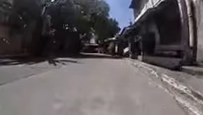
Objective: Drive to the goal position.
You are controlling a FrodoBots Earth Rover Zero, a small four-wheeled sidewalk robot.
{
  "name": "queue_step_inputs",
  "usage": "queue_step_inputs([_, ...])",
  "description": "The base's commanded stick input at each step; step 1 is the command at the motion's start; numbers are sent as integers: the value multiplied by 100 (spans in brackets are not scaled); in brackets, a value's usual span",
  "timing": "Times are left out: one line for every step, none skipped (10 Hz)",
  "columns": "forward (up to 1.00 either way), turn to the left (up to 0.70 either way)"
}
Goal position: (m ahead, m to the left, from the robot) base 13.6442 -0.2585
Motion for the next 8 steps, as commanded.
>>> queue_step_inputs([85, 0])
queue_step_inputs([85, 0])
queue_step_inputs([85, 0])
queue_step_inputs([85, 0])
queue_step_inputs([85, 0])
queue_step_inputs([85, -19])
queue_step_inputs([85, -34])
queue_step_inputs([85, -34])
